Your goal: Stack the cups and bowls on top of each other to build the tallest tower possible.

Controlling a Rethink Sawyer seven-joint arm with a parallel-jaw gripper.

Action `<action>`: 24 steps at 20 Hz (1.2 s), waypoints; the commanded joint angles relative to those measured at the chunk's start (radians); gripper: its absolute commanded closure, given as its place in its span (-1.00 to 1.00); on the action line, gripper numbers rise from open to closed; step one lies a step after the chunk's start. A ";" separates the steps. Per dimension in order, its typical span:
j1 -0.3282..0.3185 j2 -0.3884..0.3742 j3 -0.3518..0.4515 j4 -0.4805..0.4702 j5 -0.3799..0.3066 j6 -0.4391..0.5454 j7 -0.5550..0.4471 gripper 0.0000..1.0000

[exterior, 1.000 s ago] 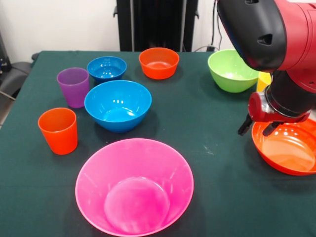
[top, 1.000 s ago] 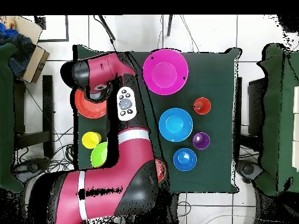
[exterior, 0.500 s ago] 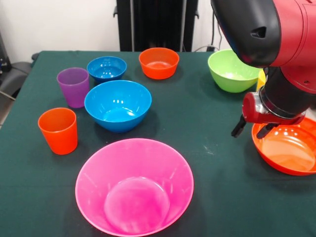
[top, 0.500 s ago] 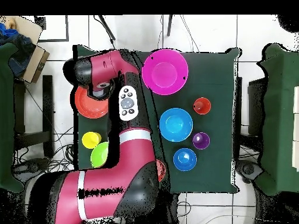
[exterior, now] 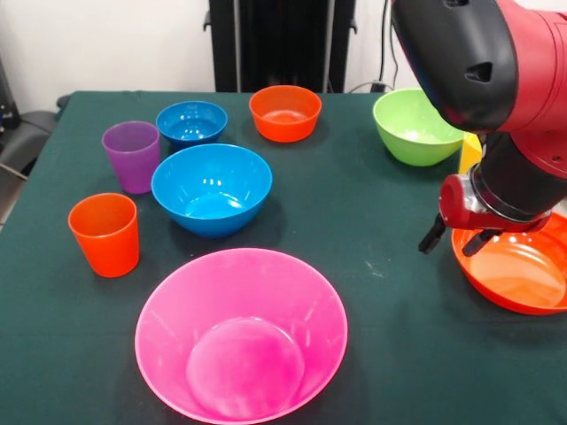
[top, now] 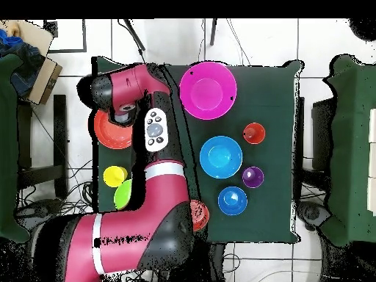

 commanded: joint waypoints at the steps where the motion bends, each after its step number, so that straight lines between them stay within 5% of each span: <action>1: 0.035 0.021 0.023 -0.011 0.017 -0.057 0.175 -1.00; 24: 0.043 0.058 -0.022 -0.027 0.050 -0.103 0.161 -1.00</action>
